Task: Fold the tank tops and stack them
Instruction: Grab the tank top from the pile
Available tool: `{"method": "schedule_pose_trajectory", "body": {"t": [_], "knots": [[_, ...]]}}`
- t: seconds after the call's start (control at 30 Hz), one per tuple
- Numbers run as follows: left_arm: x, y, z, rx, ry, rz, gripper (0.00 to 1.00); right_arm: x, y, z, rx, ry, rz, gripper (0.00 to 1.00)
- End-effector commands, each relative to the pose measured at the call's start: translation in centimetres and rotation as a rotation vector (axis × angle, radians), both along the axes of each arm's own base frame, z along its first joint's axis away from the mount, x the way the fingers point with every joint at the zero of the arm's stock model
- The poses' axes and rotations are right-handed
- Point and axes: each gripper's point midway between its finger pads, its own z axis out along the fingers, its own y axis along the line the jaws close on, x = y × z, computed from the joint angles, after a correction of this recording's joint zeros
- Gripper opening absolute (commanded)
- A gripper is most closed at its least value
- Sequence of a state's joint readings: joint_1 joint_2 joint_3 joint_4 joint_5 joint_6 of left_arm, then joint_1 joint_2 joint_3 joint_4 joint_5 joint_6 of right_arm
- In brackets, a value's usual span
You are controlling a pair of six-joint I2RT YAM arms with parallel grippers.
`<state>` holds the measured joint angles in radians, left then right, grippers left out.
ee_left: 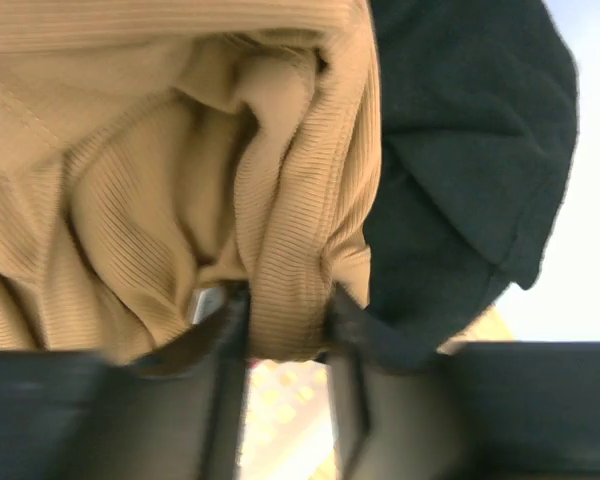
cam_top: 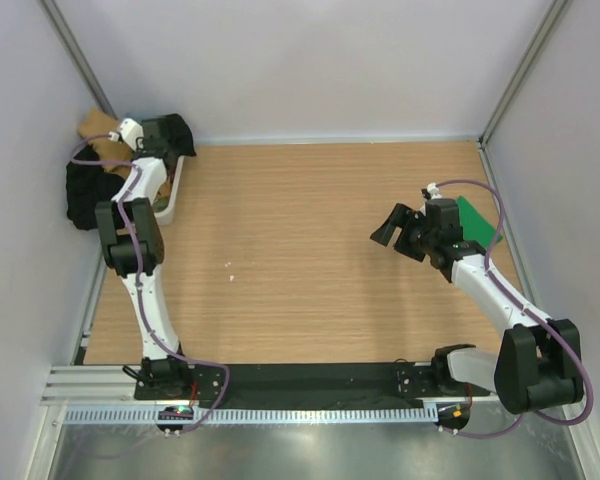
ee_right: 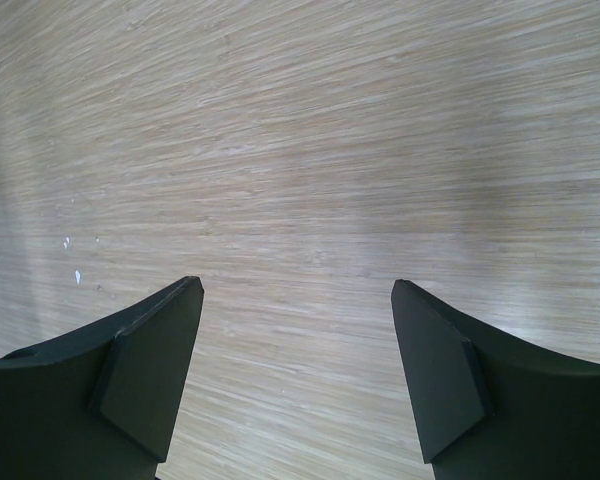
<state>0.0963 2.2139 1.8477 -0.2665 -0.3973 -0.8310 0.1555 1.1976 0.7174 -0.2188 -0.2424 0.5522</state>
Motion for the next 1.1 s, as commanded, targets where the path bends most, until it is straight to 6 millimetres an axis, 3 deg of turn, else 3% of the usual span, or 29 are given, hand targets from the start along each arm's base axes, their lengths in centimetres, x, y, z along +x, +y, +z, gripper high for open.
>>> {"method": "schedule_pose_trajectory", "body": {"t": [0.0, 0.07, 0.23, 0.27, 0.3, 0.33, 0.37, 0.4, 0.43, 0.5, 0.67, 0.73, 0.9, 1.07], "knots": [[0.8, 0.9, 2.7, -0.005, -0.08, 0.023, 0.25, 0.8, 0.3, 1.6, -0.001, -0.05, 0.016, 0.83], [0.4, 0.7, 3.4, -0.02, -0.109, 0.027, 0.18, 0.8, 0.4, 1.4, 0.001, -0.045, 0.02, 0.82], [-2.5, 0.3, 5.5, -0.055, -0.2, 0.061, 0.0, 0.7, 0.5, 1.2, 0.001, -0.04, 0.023, 0.82], [-3.8, 0.2, 4.4, -0.062, -0.184, 0.071, 0.0, 0.8, 0.5, 1.4, 0.001, -0.046, 0.022, 0.82], [-4.4, 0.2, 4.7, -0.064, -0.201, 0.081, 0.0, 0.8, 0.5, 1.4, 0.0, -0.045, 0.024, 0.82], [-5.1, 0.1, 7.1, -0.066, -0.264, 0.085, 0.0, 0.8, 0.5, 1.5, 0.0, -0.048, 0.024, 0.82], [-6.2, -0.1, 6.1, -0.081, -0.266, 0.098, 0.0, 0.7, 0.7, 1.3, 0.0, -0.044, 0.03, 0.82], [-7.0, -0.2, 6.4, -0.082, -0.285, 0.107, 0.0, 0.7, 0.7, 1.3, -0.001, -0.043, 0.031, 0.82], [-7.8, -0.3, 9.6, -0.078, -0.373, 0.11, 0.0, 0.7, 0.7, 1.2, -0.001, -0.04, 0.031, 0.82], [-9.8, -0.9, 9.1, -0.08, -0.385, 0.112, 0.0, 0.6, 0.8, 1.1, -0.001, -0.038, 0.035, 0.82], [-13.4, -1.3, 12.2, -0.064, -0.467, 0.139, 0.02, 0.5, 1.2, 1.2, 0.004, -0.037, 0.05, 0.82], [-14.1, -1.1, 12.0, -0.064, -0.445, 0.162, 0.02, 0.4, 1.4, 1.3, 0.007, -0.037, 0.059, 0.82], [-15.5, -0.6, 13.7, -0.031, -0.424, 0.183, 0.0, 0.1, 1.6, 1.4, 0.01, -0.035, 0.065, 0.82], [-16.1, -0.4, 12.1, -0.033, -0.362, 0.201, 0.02, -0.2, 1.7, 1.3, 0.018, -0.031, 0.07, 0.82]]}}
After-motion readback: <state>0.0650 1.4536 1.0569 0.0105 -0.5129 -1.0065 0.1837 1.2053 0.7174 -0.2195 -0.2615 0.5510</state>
